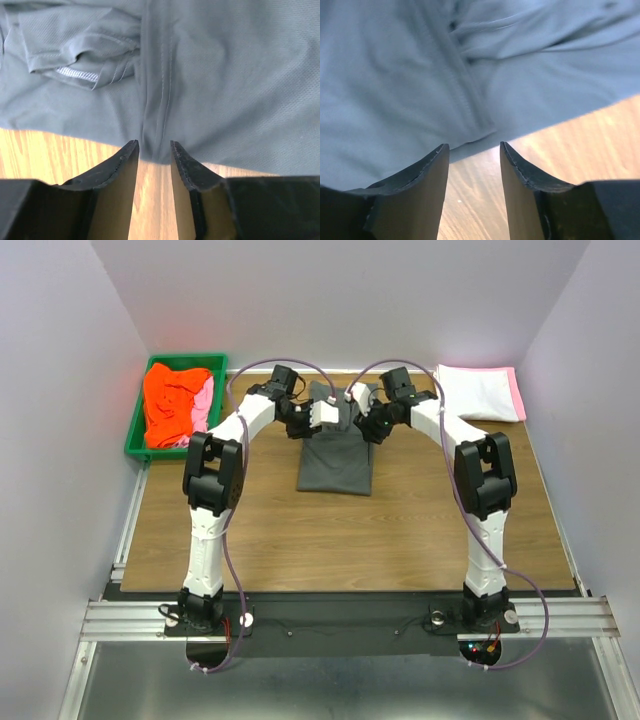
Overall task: Fold and stack the t-shirts
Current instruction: Fold the tshirt
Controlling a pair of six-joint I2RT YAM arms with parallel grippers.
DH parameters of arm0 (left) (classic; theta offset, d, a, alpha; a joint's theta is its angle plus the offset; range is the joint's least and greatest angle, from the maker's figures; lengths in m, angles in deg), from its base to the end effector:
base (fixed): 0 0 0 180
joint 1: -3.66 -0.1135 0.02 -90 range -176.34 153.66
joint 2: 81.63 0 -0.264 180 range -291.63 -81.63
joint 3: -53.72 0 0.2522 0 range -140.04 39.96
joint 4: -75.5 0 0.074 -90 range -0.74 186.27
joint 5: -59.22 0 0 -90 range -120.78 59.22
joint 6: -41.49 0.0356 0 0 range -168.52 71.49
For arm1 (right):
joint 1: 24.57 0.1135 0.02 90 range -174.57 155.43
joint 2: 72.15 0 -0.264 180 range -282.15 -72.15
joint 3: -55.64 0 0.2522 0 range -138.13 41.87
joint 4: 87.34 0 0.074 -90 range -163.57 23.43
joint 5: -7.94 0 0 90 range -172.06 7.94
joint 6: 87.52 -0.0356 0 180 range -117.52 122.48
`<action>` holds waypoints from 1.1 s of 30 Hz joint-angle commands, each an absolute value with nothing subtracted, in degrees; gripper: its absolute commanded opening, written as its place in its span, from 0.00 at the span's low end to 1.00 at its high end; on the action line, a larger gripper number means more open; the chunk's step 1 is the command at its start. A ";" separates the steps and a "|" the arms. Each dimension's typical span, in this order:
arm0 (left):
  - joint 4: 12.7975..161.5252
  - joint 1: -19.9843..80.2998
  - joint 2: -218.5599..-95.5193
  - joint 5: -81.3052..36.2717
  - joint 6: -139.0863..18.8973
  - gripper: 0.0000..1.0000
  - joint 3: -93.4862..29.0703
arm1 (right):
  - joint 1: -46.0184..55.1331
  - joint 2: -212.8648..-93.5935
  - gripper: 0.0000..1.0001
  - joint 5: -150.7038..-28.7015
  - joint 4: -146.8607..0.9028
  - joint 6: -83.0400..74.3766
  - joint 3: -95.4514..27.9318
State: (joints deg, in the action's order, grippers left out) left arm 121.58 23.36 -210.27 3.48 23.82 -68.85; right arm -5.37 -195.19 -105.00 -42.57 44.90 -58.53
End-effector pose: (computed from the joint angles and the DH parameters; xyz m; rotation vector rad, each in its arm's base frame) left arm 0.4631 -0.1871 0.2114 1.8121 1.4134 -0.2840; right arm 0.4454 0.1698 0.2099 -1.3816 2.0012 0.3219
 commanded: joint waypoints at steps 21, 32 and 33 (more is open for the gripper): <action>112.93 24.31 -179.02 9.66 21.80 0.55 -28.00 | 5.04 -174.80 0.35 -105.80 -43.51 41.50 -34.33; 102.98 29.58 -179.98 3.33 20.48 0.58 -21.30 | 7.33 -177.79 0.37 -101.22 -49.58 41.68 -28.17; 102.72 29.76 -180.24 2.80 21.00 0.58 -21.04 | 7.51 -177.97 0.37 -101.22 -49.84 41.77 -28.09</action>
State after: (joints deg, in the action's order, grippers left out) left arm 106.98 29.15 -181.62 4.77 20.24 -22.01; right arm 6.70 -176.94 -103.08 -45.13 41.27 -28.41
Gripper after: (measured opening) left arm 0.576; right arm 0.366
